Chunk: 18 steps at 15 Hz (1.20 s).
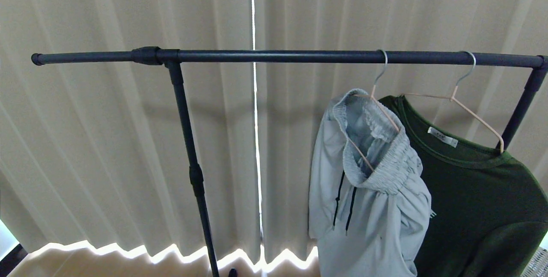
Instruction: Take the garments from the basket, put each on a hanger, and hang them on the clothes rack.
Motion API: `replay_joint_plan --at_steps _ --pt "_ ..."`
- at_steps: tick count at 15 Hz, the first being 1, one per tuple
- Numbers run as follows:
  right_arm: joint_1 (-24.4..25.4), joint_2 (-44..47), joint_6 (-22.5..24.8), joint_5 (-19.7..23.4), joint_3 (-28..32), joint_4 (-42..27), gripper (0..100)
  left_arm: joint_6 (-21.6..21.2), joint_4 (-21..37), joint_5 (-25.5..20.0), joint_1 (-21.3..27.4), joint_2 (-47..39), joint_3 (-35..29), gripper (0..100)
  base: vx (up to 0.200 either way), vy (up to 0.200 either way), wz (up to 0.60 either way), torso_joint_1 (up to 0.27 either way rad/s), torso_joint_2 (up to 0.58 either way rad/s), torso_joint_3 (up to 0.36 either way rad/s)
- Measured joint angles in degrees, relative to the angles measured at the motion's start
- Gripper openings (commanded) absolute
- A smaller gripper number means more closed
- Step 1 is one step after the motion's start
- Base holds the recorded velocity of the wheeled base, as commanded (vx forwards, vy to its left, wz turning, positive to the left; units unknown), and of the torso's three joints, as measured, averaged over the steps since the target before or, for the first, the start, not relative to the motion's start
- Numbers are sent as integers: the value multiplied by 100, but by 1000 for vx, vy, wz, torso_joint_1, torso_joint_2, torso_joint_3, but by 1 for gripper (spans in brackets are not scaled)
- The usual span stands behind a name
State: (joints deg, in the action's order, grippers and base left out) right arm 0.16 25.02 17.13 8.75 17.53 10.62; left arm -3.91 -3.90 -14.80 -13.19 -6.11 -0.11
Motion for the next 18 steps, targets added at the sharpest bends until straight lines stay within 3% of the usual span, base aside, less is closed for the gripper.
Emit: replay_joint_plan --at_steps 4,8,10,14,16,18 --pt "-608 -413 0 -2 -56 -1209 100 44 89 -57 96 35 9 100 0 0 0 0 0 0" --pt "-817 -1424 -104 -189 -273 -2605 100 167 167 -37 1067 62 11 100 0 0 0 0 0 0" --pt "-839 -1734 -468 -334 -596 -2337 100 200 169 84 1223 261 11 100 0 0 0 0 0 0" --pt "-820 -1942 -613 -380 -1343 -1554 100 217 150 1176 1264 527 11 100 0 0 0 0 0 0" --pt "-817 -1972 -621 -473 -1626 -939 100 165 278 1970 1268 564 11 100 0 0 0 0 0 0" --pt "-817 -1985 -681 -756 -1724 -978 100 279 330 2191 1268 578 11 100 0 0 0 0 0 0"
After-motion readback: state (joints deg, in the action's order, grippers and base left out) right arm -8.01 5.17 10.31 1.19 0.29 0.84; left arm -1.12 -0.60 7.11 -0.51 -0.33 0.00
